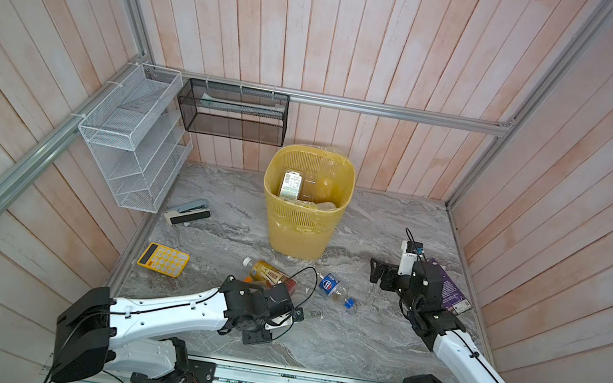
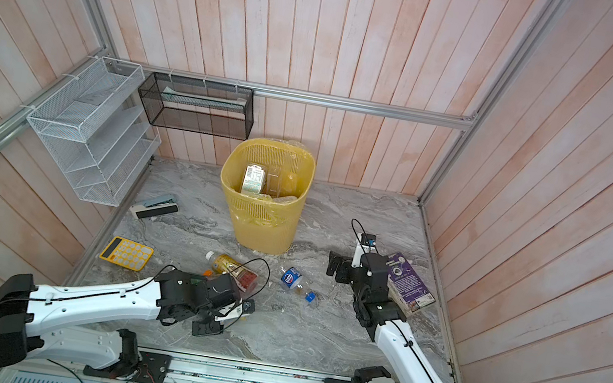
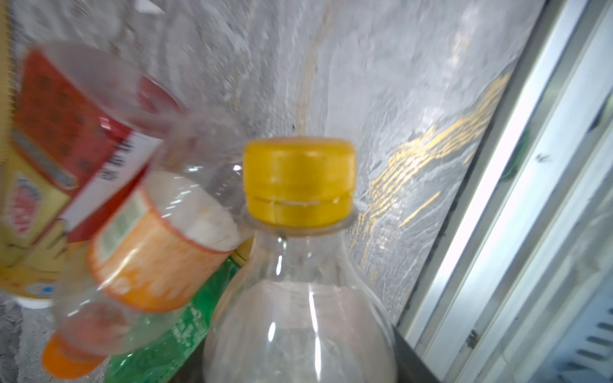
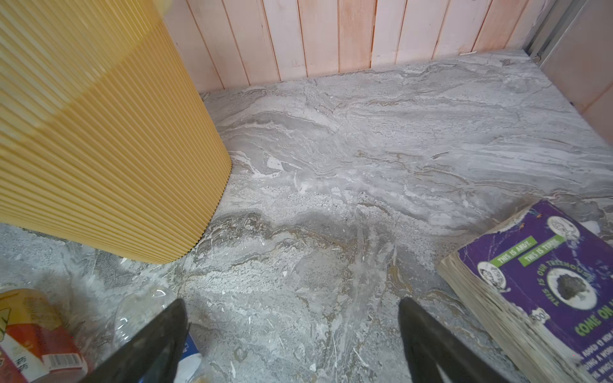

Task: Throw the plastic bottles in the bin
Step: 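Close the left gripper on the yellow-capped clear bottle and lift it, then swing the bottle over the bin and open the left gripper, then withdraw the left gripper while the right gripper moves to the Pepsi bottle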

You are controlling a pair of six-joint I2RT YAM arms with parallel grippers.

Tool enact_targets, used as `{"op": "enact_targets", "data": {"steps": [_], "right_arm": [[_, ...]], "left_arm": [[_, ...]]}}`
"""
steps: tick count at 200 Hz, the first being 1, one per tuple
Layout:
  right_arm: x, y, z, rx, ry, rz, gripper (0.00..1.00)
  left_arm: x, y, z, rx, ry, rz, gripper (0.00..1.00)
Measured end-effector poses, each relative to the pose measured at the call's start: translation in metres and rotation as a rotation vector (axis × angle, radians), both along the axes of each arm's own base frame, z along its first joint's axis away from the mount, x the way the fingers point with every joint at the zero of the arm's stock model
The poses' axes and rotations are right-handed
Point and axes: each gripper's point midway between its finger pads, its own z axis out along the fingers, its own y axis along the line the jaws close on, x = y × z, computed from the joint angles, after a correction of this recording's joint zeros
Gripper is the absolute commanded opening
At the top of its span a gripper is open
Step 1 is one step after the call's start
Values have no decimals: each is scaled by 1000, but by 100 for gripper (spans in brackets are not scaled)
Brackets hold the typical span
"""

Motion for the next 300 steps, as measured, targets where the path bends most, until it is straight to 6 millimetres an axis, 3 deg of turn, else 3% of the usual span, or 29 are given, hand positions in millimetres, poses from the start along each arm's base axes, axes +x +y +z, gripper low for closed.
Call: {"op": "enact_targets", "data": {"steps": [46,104,178,196,209,224,244,260,285,300], "right_arm": [[-2,-3,6,7,-20,-8,99],[-3,-5,10,12,-31,-13,99],[-6,-8,14,21,-44,-29,99],[-6,-8,13,28,-41,-33,99],[-6,-8,13,33,-36,-31,99],[-6,-4,14,45,-32,-17,99],[-5,3,15,66,-21,16,99],[-4,9,15,77,-7,40,99],[-4,12,20,84,-4,57,99],[-4,12,23,86,-12,57,99]], "left_arm": [[14,-26,112,-428,-236,-13,65],[43,-16,263,-894,-712,71,64],[45,11,392,-1306,-1194,129,66],[56,17,406,-1347,-1271,151,69],[75,19,406,-1350,-1294,178,69],[117,16,403,-1326,-1250,233,70],[179,0,394,-1267,-1133,306,94],[215,-19,371,-1231,-994,362,100],[232,-32,332,-1178,-836,428,100],[230,-30,333,-1184,-805,447,100]]}}
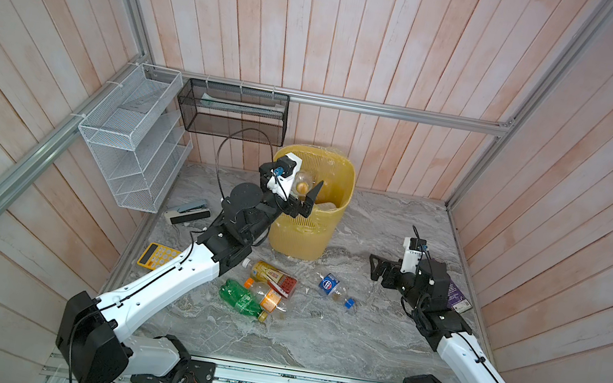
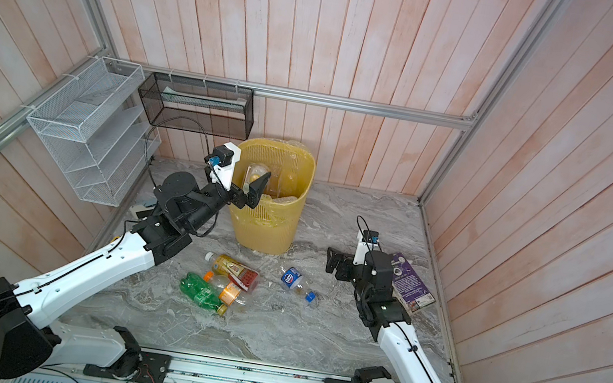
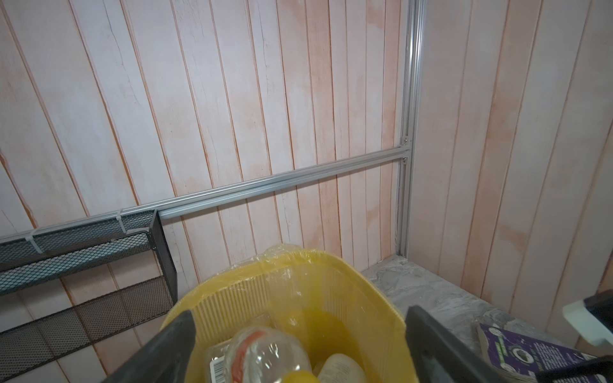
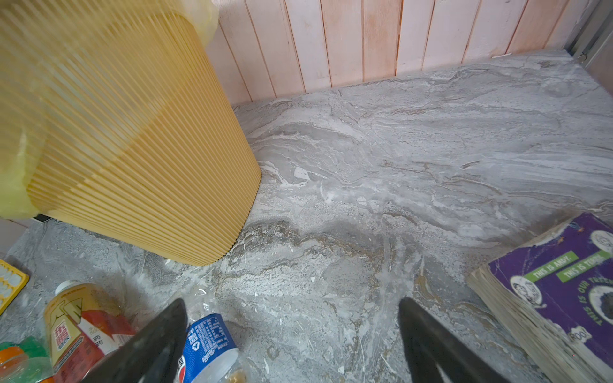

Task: Throw the plastic bottles in the bin
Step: 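Withdraw the left gripper while the right gripper moves to the Pepsi bottle, then close the right gripper on the Pepsi bottle and lift it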

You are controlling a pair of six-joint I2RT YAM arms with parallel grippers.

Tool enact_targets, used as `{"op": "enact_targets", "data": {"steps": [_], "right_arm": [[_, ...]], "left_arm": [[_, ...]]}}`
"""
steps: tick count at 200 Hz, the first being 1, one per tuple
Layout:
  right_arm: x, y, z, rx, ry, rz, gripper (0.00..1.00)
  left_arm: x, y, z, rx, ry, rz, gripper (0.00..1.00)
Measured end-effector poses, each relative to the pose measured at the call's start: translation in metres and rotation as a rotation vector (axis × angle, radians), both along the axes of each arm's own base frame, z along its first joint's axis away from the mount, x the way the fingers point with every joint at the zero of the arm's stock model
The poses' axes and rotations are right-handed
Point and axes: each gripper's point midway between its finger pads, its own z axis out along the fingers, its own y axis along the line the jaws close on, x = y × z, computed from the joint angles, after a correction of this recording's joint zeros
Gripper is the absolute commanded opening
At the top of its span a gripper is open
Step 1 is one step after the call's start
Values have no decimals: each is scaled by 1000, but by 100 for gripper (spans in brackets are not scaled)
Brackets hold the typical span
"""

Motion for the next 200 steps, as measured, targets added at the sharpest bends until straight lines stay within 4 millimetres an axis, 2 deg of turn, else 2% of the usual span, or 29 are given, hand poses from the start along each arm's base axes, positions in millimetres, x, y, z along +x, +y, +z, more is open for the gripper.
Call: {"op": "enact_targets", "data": {"steps": [44,67,85,115,146,173,200], "right_arm": [[-2,0,0,1,4,5,98],[-3,3,-7,-4,29,20,96],[-4,6,-17,-19,63,43,94],[-8,17,-34,-55,127,107,92],[-16,54,-55,-120,195,233,92],[-27,98,-75,-196,263,367,91],[-30,118,-94,-252,324,423,89]], "left_arm": [[-33,25,42,-98,-44,-4,100],[-42,32,43,-120,-24,-9,100],[-46,37,21,-125,38,-3,100],[-56,55,-44,-127,204,52,100],[-74,90,-98,-170,320,160,100],[-88,125,-124,-226,374,275,100],[-97,150,-139,-274,413,366,100]]}}
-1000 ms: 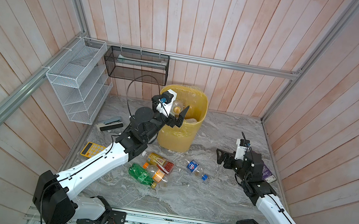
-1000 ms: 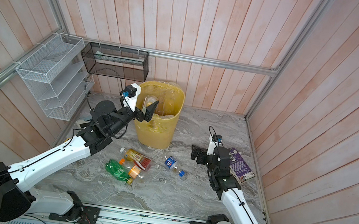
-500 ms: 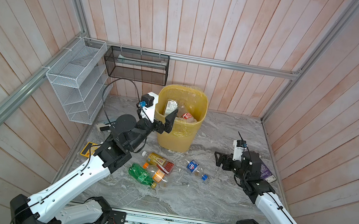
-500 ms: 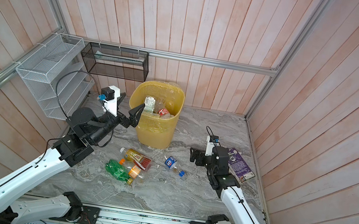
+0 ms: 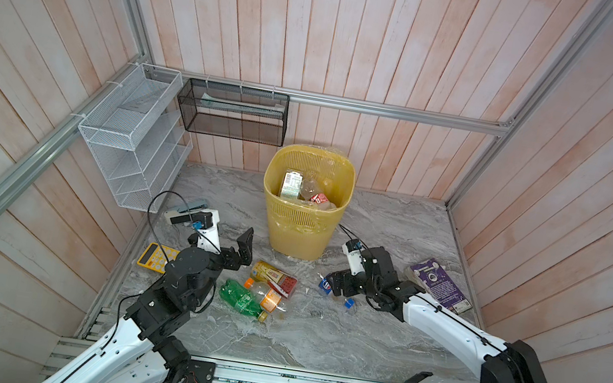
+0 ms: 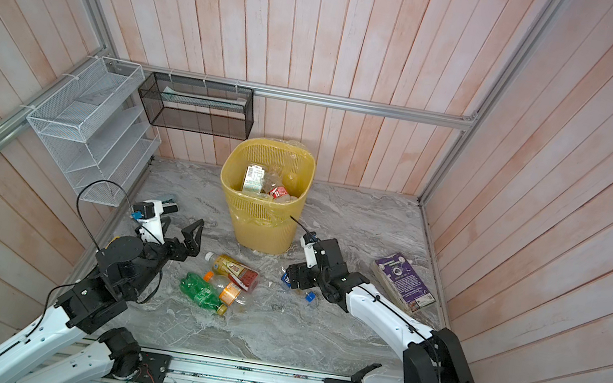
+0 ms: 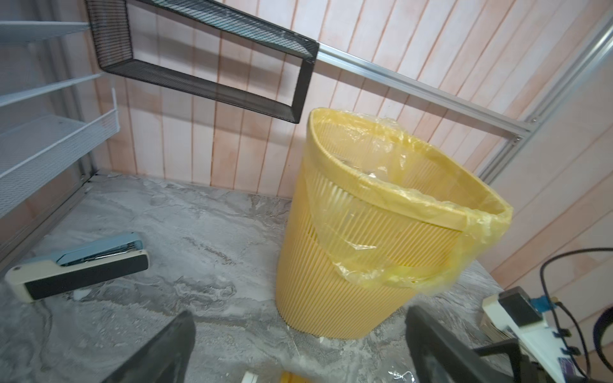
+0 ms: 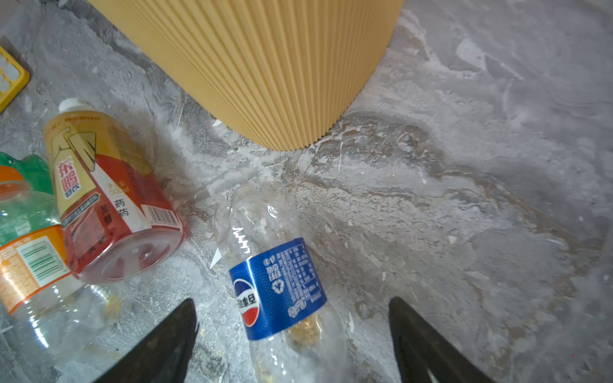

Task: Throw the plastic bottles in the bin
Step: 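Close the right gripper on the Pepsi bottle and lift it, then carry the Pepsi bottle over the bin and open the right gripper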

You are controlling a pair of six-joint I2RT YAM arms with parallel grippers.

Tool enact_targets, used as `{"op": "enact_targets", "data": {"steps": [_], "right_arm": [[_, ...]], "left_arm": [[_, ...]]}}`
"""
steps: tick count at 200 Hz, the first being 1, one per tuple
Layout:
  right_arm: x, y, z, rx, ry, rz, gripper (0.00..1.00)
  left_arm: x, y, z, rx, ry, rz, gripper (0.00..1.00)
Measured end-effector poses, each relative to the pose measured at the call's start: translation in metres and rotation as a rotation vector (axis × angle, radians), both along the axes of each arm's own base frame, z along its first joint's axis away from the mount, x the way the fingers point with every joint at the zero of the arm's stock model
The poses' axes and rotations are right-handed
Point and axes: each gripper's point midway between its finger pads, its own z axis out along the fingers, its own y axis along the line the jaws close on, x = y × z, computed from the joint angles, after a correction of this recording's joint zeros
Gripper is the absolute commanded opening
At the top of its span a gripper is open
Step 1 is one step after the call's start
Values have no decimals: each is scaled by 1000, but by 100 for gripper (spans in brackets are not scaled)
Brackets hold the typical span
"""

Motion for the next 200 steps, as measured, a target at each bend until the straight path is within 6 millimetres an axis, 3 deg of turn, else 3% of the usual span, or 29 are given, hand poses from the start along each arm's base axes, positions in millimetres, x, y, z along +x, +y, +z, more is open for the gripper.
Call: {"op": "enact_targets", "data": {"steps": [28,65,107,134,150,164,182,200], "right_arm": [[-4,7,-19,-67,47,29,86],[-8,18,-41,-142,101,68,78],[-8,26,-56,-192,123,100,58],[-8,25,-53,-194,114,94,49],[-9,23,-42,-173,86,90,47],[-11,20,-21,-129,31,80,46],[-14,14,21,-42,-84,51,45],[-19,0,77,64,-236,-1,44]], "left_arm": [[-2,13,-25,-22,73,64,100],[-2,16,-66,-8,193,93,100],[-3,18,-85,-16,247,109,100],[-3,21,-93,-20,266,120,100],[-2,23,-97,-22,275,126,100],[-2,23,-98,-27,281,125,100],[-1,23,-98,-32,283,125,100],[-1,23,-98,-33,283,124,100]]}}
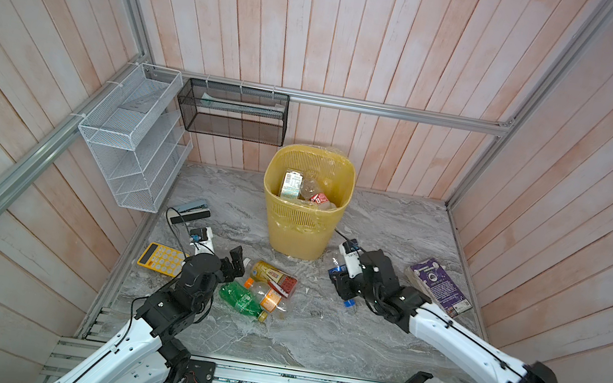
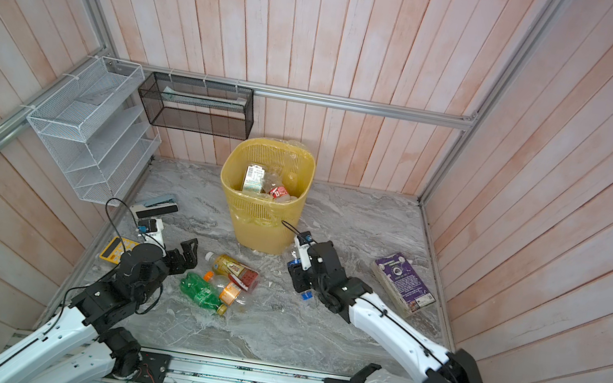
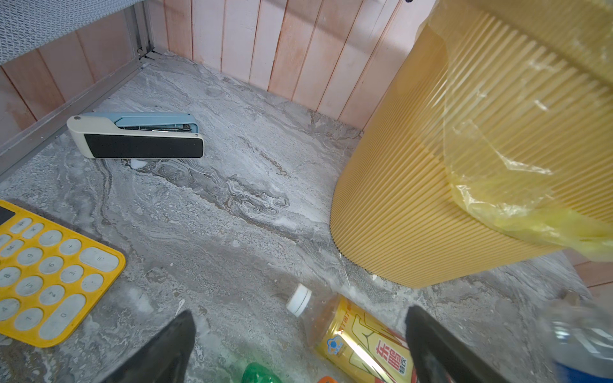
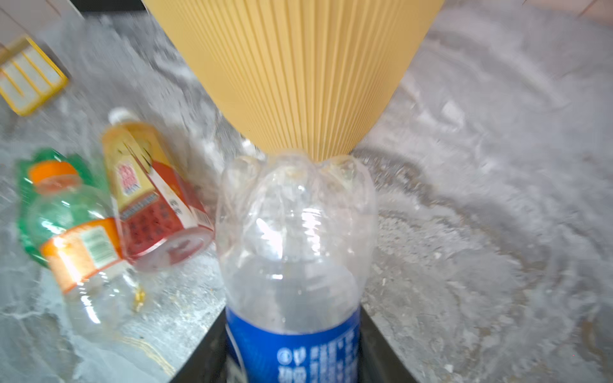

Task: Throw the plastic bottles in the bin
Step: 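Carry the Pepsi bottle over the bin and open the right gripper, then reach the right gripper to the orange-capped bottle in the pile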

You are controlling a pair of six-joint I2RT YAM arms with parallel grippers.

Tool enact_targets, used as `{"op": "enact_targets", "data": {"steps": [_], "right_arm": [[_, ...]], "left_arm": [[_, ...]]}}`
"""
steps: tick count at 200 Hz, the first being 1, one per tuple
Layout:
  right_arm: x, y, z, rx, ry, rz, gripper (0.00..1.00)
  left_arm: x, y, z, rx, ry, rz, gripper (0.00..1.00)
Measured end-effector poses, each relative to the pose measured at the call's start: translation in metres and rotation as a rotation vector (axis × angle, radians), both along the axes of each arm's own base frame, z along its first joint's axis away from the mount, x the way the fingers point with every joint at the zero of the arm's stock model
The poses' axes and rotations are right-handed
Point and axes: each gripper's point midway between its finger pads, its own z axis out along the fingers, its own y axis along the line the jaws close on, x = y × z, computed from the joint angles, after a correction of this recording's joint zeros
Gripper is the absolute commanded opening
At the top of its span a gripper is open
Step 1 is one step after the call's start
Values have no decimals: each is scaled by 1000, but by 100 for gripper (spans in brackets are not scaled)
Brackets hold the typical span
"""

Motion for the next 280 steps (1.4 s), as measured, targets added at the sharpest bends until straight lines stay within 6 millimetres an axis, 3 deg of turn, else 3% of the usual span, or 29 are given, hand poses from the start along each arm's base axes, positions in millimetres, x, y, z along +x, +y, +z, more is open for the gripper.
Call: {"op": "enact_targets", "data": {"steps": [46,62,78,98,118,134,144,156,169,197,224,261,280], "right_arm": [[-38,-61,139,324,-365,-139,43],[-50,-76,171,407,-443,-164,43],[-50,-78,190,441,-480,-171,42],[-33,-62,206,432,-479,-162,44],[5,-21,230,393,-452,-122,47],[46,22,252,368,-427,-78,58],[72,49,267,359,-427,-52,74],[100,74,272,338,-410,-33,85],[124,91,262,306,-379,-25,92],[140,87,223,225,-297,-44,98],[128,69,224,222,-301,-62,97],[91,41,240,261,-357,-61,94],[70,30,220,273,-357,-39,91]], "left_arm": [[0,-1,-4,1,8,-4,100],[0,-3,-8,0,21,-13,100],[0,-4,-11,2,30,-18,100],[0,-5,-14,1,41,-21,100],[1,-5,-19,2,63,-10,100],[1,-3,-28,11,96,2,100],[1,-3,-33,17,116,7,100],[0,-2,-38,23,137,10,100],[-1,-2,-41,25,149,11,100],[-2,-2,-38,17,142,10,100],[-5,0,-32,-4,125,12,100],[-11,6,-28,-14,115,34,100],[-12,8,-22,-31,91,46,100]]}}
